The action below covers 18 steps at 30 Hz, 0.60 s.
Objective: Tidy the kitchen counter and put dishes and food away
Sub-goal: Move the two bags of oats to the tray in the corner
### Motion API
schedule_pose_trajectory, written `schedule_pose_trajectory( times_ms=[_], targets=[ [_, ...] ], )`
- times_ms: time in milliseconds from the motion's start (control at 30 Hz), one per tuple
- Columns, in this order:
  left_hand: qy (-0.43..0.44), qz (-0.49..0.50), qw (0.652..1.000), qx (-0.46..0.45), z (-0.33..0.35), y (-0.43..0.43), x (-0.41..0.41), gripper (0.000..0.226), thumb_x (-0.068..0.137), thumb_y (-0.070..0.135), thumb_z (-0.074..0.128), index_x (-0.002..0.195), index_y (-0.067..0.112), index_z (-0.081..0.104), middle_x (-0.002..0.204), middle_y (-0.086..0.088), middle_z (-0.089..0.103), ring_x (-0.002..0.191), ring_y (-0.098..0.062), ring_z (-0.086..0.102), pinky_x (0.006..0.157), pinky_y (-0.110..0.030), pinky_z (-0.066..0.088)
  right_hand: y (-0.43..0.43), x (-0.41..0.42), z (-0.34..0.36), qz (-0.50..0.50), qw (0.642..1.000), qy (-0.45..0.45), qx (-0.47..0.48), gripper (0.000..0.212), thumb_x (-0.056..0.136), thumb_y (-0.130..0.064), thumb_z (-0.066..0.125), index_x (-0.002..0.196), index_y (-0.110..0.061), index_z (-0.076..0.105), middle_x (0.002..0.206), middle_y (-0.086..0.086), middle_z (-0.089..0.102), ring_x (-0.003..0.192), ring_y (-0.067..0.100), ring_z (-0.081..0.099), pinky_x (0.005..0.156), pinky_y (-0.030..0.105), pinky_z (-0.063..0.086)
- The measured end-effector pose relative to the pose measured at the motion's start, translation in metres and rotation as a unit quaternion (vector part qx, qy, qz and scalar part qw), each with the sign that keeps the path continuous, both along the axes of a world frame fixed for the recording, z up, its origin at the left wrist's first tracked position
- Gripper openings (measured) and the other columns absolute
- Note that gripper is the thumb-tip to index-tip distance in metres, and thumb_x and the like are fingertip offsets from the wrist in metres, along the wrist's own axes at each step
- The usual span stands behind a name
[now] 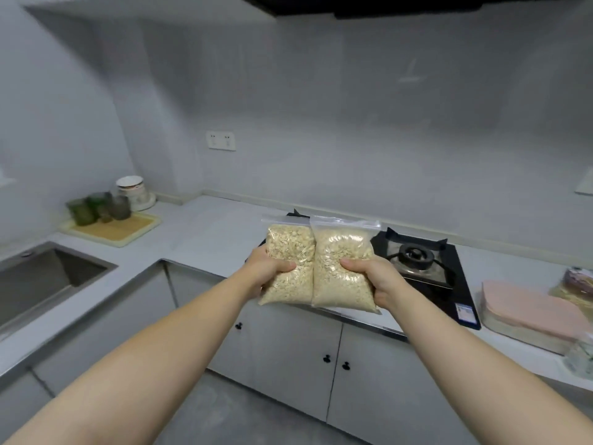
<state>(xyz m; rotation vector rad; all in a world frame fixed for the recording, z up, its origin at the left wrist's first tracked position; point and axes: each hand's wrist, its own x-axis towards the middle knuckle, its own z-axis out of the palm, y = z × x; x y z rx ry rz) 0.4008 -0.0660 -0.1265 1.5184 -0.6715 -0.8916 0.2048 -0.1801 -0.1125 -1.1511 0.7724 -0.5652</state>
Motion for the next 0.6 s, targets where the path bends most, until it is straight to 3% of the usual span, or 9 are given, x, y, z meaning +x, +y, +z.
schedule_pose_trajectory(
  times_ms=[200,400,500,600],
  targets=[
    [-0.014,0.041,0.999,-0.003,0.001,0.051,0.087,0.039,0.075,-0.005,0.072,0.109,0.009,0.059,0.101,-0.010,0.069,0.088,-0.023,0.068,0.072,-0.032,0.054,0.034,0.098,-0.001,0.008,1.000,-0.003,-0.008,0.026,0.073,0.008,0.071,0.098,0.000,0.067,0.086,0.015,0.070,0.075,0.028,0.069,0.076,0.039,0.056],
    [0.007,0.048,0.999,-0.006,-0.005,0.064,0.151,0.040,0.076,0.000,0.073,0.111,0.011,0.058,0.107,-0.011,0.069,0.097,-0.028,0.067,0.087,-0.040,0.053,0.038,0.165,-0.007,0.043,0.999,0.014,-0.003,0.017,0.076,0.007,0.069,0.089,-0.003,0.066,0.079,0.012,0.071,0.070,0.026,0.068,0.069,0.036,0.057],
    [0.015,0.067,0.998,-0.016,-0.008,0.061,0.175,0.029,0.081,0.012,0.073,0.107,0.014,0.060,0.104,-0.010,0.070,0.092,-0.026,0.068,0.082,-0.038,0.055,0.031,0.200,-0.010,0.061,0.998,0.024,-0.011,0.019,0.077,0.003,0.070,0.094,-0.005,0.064,0.081,0.011,0.071,0.070,0.025,0.069,0.063,0.035,0.056],
    [0.004,0.100,0.995,-0.016,-0.013,0.053,0.208,0.027,0.082,0.024,0.072,0.106,0.015,0.062,0.097,-0.006,0.071,0.086,-0.021,0.069,0.073,-0.032,0.056,0.018,0.247,-0.018,0.094,0.995,0.027,-0.017,0.025,0.077,-0.006,0.074,0.100,-0.004,0.065,0.084,0.011,0.073,0.076,0.026,0.070,0.070,0.038,0.057]
  ],
)
